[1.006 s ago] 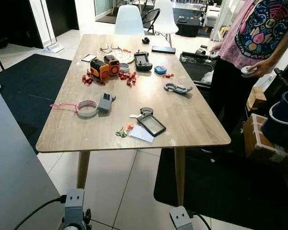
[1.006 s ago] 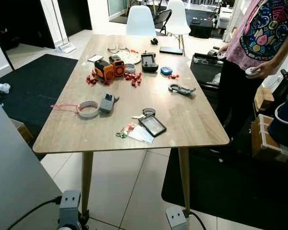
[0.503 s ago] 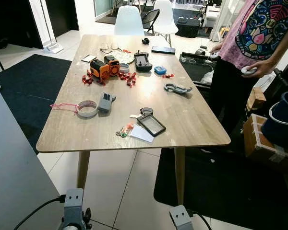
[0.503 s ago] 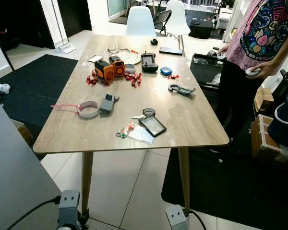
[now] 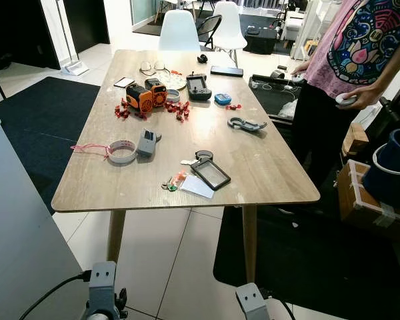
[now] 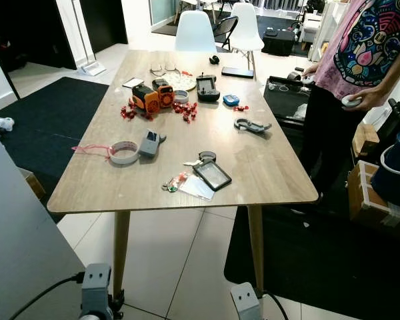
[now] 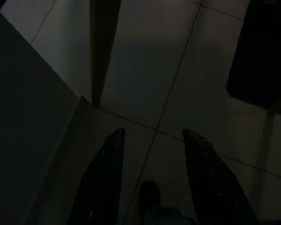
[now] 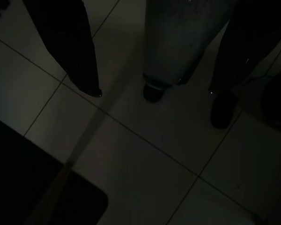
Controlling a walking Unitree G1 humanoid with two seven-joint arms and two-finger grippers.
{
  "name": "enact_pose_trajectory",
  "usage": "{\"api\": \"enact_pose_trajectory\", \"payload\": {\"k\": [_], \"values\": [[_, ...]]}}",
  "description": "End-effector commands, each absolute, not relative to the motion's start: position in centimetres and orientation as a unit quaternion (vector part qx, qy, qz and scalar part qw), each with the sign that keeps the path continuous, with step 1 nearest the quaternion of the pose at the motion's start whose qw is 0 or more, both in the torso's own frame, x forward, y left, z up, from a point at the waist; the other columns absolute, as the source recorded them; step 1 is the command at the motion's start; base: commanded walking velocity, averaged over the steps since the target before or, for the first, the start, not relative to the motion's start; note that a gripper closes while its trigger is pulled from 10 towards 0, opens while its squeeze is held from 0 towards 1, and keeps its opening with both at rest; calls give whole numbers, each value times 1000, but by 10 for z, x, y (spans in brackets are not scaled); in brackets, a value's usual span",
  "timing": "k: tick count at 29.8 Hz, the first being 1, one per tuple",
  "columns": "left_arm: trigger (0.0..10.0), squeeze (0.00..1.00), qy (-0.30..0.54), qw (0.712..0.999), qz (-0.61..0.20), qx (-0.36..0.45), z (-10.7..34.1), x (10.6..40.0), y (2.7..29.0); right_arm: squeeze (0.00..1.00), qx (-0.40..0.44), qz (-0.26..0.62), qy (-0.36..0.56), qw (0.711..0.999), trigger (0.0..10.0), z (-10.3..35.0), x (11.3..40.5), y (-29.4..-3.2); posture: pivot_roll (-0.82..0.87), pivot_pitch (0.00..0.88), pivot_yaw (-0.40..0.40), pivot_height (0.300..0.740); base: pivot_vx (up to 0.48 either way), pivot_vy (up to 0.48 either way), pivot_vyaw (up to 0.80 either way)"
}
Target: Hang keys on a hook
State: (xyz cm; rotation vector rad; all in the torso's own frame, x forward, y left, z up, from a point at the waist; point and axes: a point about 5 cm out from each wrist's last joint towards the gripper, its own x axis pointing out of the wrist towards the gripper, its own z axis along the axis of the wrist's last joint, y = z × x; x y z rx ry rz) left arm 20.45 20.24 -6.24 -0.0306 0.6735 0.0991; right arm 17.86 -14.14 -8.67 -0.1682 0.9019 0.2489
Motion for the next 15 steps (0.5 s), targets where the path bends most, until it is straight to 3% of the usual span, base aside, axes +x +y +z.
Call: {"api": "enact_pose_trajectory", "payload": {"k": [1,4,7,9,13,14,15], "values": [[10000,0,325,944,45,-21,-63,205,198,0,-73,95,443,889,10000,-89,175,-146,46,16,-25,740,244,0,0],[10000,0,324,945,44,-22,-62,205,197,0,-56,62,441,893,10000,-89,173,-148,42,23,-21,740,246,0,0],[10000,0,319,947,38,-21,-61,207,196,0,3,-71,422,904,10000,-89,168,-153,31,41,-9,740,164,0,0],[10000,0,316,948,31,-19,-60,208,194,0,19,-113,415,903,10000,-89,166,-155,28,45,-5,740,0,0,0],[10000,0,313,949,22,-17,-59,209,192,0,24,-124,415,901,10000,-89,165,-155,22,51,0,740,0,0,0],[10000,0,307,952,6,-11,-58,212,189,0,9,-123,404,906,10000,-79,182,-205,16,56,4,740,0,0,0],[10000,0,306,952,2,-9,-57,212,188,0,6,-119,403,908,10000,-75,186,-219,15,56,4,740,0,0,0]]}}
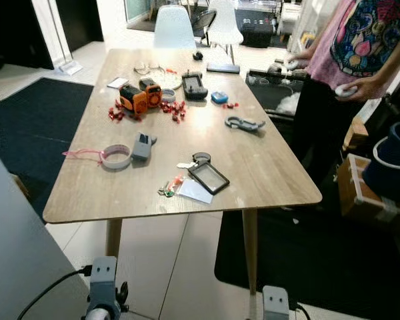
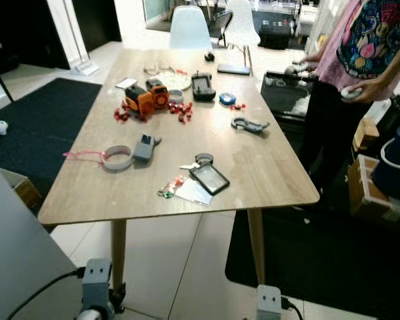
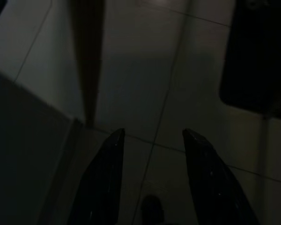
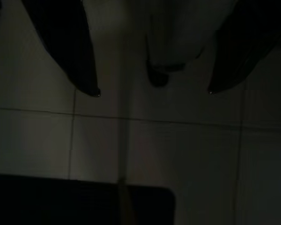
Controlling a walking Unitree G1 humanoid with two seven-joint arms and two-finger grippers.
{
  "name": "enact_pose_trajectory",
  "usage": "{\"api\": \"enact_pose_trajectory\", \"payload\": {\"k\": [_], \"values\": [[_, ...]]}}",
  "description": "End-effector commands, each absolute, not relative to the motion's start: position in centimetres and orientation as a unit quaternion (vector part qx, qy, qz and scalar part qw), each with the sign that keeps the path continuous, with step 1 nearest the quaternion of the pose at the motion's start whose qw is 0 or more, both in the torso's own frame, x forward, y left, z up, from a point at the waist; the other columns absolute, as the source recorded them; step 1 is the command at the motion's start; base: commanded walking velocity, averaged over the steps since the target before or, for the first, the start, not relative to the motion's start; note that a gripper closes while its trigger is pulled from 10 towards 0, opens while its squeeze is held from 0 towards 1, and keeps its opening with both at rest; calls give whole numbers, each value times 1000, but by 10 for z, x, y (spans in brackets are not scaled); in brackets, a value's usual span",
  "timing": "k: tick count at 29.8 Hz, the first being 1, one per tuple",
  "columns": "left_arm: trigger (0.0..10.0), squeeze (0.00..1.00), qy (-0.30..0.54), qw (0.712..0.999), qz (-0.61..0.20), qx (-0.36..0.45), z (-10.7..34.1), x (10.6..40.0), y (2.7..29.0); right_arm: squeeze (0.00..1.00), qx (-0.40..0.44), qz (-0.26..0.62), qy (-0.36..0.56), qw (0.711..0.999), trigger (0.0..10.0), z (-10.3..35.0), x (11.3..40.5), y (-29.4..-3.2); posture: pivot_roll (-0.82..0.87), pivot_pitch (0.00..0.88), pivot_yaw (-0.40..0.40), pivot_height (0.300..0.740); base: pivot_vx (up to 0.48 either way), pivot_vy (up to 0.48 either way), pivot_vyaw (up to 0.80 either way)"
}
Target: Hang keys on a hook
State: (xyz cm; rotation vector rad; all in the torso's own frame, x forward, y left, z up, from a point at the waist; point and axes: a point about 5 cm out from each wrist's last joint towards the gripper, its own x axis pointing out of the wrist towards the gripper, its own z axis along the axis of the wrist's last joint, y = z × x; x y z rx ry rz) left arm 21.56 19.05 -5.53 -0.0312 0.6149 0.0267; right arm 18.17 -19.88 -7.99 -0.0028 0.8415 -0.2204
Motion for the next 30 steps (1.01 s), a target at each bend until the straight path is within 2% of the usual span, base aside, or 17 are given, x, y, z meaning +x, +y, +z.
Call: {"api": "enact_pose_trajectory", "payload": {"k": [1,10,30], "values": [[10000,0,306,952,0,-6,-57,213,187,0,7,-115,403,908,10000,-73,187,-225,15,59,6,740,0,0,0],[10000,0,320,947,15,10,-62,205,191,0,9,-44,441,896,10000,-84,174,-202,11,64,6,740,0,0,0],[10000,0,316,949,-7,-8,-65,195,184,0,7,-38,450,892,10000,-85,169,-211,19,75,-7,740,0,0,0]]}}
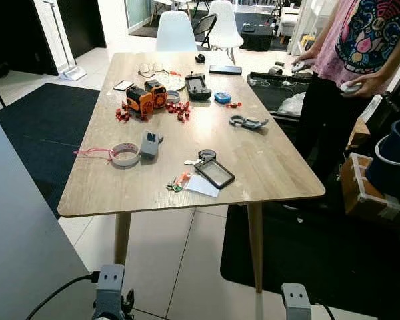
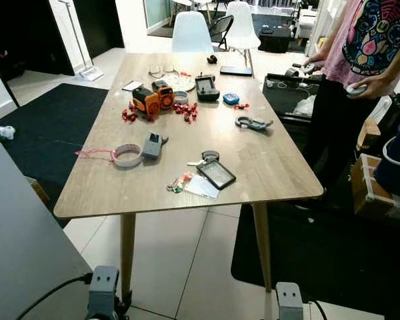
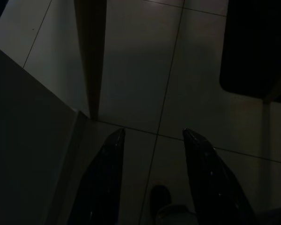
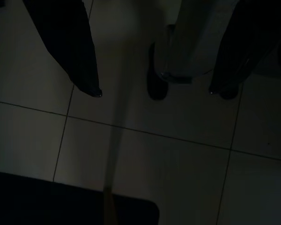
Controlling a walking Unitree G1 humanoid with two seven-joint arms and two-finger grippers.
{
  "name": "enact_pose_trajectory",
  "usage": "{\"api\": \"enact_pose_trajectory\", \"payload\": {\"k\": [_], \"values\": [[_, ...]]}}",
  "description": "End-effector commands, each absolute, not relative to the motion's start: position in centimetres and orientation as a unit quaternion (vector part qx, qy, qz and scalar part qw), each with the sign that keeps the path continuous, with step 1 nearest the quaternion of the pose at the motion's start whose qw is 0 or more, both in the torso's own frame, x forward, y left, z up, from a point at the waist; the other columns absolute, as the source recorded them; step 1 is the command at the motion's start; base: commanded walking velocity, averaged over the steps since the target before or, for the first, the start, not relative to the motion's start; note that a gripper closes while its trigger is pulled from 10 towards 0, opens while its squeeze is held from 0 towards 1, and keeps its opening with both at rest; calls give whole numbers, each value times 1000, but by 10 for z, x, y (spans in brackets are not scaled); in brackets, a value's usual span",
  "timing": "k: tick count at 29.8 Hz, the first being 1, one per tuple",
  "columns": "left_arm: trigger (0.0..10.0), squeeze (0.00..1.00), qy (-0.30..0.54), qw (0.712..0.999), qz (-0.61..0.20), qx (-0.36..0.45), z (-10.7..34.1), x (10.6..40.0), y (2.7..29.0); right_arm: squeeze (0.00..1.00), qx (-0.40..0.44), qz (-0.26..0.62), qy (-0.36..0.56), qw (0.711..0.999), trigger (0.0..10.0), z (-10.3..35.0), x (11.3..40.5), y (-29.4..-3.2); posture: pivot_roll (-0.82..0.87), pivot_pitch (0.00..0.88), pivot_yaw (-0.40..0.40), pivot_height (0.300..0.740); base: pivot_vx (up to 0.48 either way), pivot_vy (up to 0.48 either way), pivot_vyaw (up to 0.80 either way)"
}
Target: Hang keys on a hook
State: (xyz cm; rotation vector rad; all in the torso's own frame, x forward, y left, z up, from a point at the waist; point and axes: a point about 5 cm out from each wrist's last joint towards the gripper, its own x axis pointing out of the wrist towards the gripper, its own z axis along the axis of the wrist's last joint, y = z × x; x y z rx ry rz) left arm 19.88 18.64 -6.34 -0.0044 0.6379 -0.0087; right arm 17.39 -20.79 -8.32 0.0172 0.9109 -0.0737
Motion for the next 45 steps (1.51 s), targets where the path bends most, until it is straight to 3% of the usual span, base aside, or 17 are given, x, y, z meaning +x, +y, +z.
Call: {"api": "enact_pose_trajectory", "payload": {"k": [1,24,45], "values": [[10000,0,316,949,-7,-8,-65,195,184,0,7,-38,450,892,10000,-85,169,-211,19,75,-7,740,0,0,0],[10000,0,310,950,1,-20,-63,198,185,0,-7,-15,456,890,10000,-87,168,-204,29,70,-12,740,235,0,0],[10000,0,302,953,15,-14,-62,198,190,0,-20,-5,458,889,10000,-86,170,-205,31,52,-17,740,0,-46,0]]}}
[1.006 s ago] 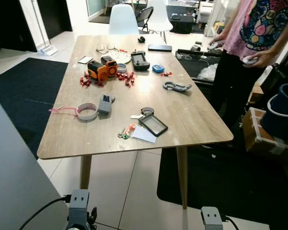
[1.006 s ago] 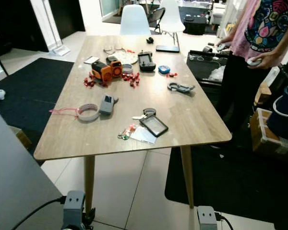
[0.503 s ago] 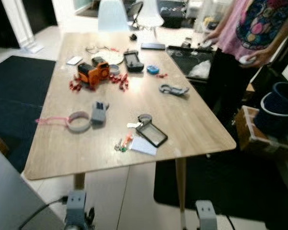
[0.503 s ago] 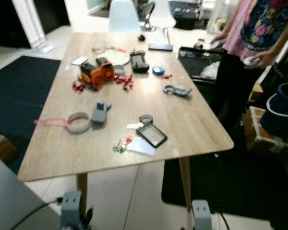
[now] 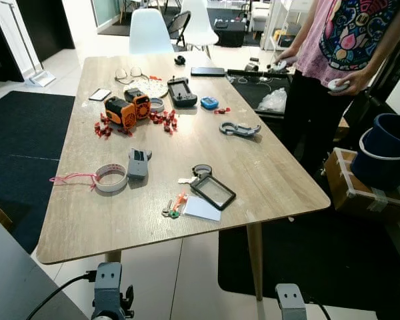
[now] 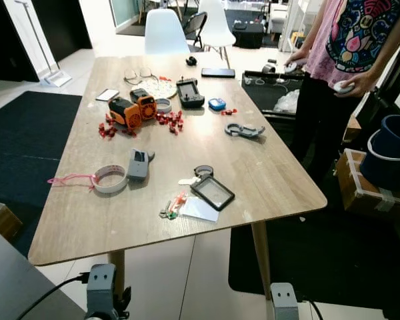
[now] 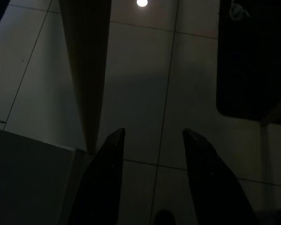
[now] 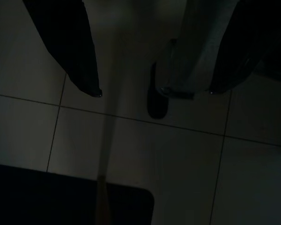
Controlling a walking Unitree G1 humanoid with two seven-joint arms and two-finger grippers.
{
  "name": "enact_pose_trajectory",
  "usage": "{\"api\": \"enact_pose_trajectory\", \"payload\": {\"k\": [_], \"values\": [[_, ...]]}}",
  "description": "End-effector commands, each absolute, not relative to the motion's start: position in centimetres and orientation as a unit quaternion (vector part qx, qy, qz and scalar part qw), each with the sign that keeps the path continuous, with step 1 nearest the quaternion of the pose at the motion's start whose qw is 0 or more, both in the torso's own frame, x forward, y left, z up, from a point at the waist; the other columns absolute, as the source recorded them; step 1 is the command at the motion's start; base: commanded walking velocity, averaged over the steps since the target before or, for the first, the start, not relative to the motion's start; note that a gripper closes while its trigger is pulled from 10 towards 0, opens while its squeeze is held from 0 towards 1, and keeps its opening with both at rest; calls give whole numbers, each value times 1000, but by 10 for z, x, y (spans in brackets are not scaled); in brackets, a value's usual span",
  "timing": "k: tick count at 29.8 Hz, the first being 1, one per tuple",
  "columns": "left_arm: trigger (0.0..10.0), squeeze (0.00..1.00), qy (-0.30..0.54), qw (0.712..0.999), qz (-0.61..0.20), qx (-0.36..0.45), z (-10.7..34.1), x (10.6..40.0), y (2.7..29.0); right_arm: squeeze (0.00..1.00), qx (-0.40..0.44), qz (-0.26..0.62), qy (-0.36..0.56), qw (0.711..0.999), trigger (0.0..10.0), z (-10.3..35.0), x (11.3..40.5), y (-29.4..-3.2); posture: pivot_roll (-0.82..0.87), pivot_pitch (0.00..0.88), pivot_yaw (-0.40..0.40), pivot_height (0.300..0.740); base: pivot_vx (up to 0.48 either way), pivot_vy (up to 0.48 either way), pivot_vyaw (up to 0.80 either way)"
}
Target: Hang keys on a hook
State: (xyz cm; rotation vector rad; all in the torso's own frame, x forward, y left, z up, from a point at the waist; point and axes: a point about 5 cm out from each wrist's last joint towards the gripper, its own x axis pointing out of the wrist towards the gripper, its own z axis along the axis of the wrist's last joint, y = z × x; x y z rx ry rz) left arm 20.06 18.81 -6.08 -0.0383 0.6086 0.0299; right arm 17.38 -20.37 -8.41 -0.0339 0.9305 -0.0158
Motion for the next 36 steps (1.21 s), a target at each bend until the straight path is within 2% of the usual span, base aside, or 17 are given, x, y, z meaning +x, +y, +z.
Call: {"api": "enact_pose_trajectory", "payload": {"k": [1,13,30,34,35,36], "values": [[10000,0,302,953,15,-14,-62,198,190,0,-20,-5,458,889,10000,-86,170,-205,31,51,-16,740,0,-480,0],[10000,0,300,954,14,-14,-61,199,190,0,-22,-5,461,887,10000,-87,168,-204,35,62,-15,740,0,-480,0],[10000,0,312,950,18,-8,-61,205,188,0,-3,-73,458,886,10000,-85,161,-230,36,69,-5,740,0,0,0],[10000,0,311,950,17,-7,-60,206,188,0,2,-194,434,880,10000,-76,156,-267,39,65,-5,740,0,0,0],[10000,0,311,950,17,-7,-60,206,188,0,2,-194,434,880,10000,-76,156,-267,39,65,-5,740,0,0,0],[10000,0,311,950,16,-6,-60,206,188,0,-8,-225,432,873,10000,-73,152,-278,39,64,-4,740,0,0,0]]}}
